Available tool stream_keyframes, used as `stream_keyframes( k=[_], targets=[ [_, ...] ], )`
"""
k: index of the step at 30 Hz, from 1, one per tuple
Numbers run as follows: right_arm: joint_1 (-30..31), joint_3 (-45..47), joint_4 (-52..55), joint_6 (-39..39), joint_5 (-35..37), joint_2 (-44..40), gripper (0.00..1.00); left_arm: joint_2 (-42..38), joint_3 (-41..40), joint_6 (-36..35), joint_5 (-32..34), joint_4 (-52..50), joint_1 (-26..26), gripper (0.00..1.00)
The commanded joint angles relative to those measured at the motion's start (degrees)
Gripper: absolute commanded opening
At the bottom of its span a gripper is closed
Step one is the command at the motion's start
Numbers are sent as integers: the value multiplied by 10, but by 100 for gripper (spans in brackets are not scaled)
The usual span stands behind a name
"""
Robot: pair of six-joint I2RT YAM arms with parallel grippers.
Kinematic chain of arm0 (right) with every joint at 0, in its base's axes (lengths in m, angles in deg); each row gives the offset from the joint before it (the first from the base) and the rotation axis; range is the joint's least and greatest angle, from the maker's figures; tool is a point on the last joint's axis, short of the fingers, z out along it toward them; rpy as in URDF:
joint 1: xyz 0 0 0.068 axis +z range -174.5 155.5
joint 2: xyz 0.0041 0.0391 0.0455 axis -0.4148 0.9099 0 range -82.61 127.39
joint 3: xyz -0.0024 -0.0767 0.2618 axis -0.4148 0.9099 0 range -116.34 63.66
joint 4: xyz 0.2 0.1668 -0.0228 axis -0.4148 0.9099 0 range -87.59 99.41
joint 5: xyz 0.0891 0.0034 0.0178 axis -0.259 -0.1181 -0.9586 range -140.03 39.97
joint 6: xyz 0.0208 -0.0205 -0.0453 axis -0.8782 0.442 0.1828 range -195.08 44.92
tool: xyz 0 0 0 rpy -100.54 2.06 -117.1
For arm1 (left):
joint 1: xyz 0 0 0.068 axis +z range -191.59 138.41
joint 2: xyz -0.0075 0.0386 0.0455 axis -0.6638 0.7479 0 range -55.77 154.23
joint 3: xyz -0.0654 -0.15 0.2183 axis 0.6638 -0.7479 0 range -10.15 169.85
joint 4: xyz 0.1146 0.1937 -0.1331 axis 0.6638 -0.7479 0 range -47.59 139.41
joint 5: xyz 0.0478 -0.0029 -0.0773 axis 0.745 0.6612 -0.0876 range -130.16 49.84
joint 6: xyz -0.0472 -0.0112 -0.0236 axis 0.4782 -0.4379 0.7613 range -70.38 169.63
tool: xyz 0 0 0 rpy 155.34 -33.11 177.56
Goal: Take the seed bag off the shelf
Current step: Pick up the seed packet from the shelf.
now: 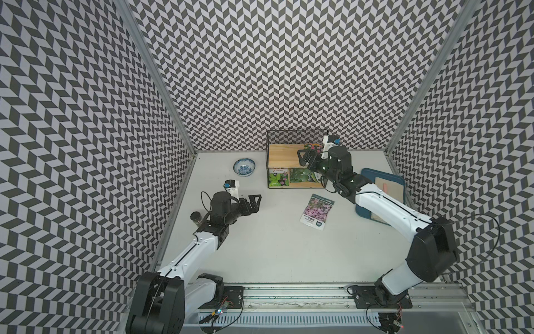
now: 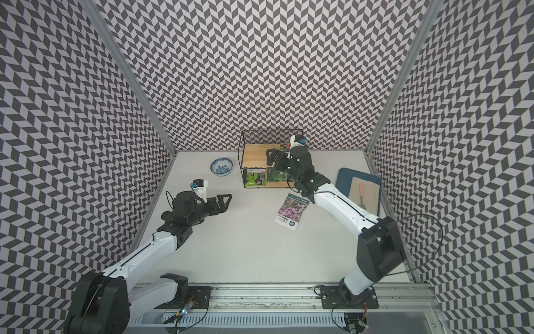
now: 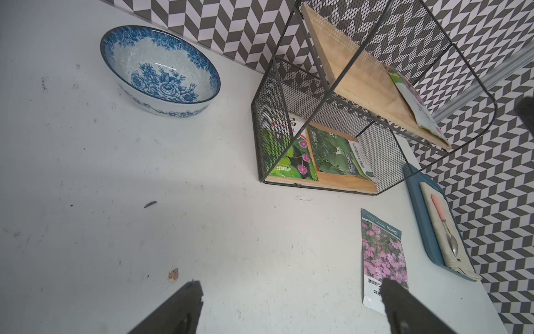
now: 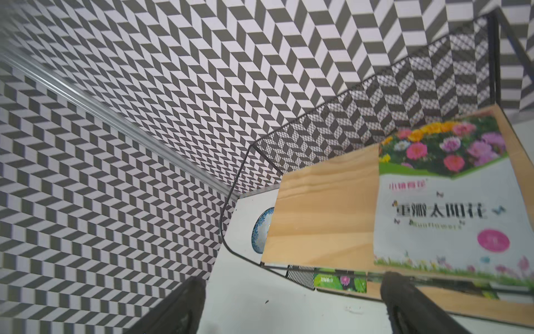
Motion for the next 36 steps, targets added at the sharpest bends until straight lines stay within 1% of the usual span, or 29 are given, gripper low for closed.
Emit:
stream_keyframes(
  k=[1,6,10,17,25,31,34,36],
  targets=[
    [0,-48,65,92,54,42,100,-1,13,-13,-12,-1,2,100],
    [1,-115,100,146,118,109,100,4,14,-18,-15,-4,2,100],
    [1,-157,116,174,163,155,100,4,13,-19,-14,-4,2,100],
    [1,-228,169,200,208,218,99,14,14,-19,-15,0,2,100],
    [1,-247,199,217,230,246,99,22,13,-19,-15,4,2,100],
    [1,-252,212,217,224,264,100,22,14,-20,-13,2,2,100],
    [0,-260,227,212,218,272,99,15,16,-26,3,-9,3,100],
    [0,-254,227,212,210,271,96,9,15,-28,8,-13,3,100]
  ],
)
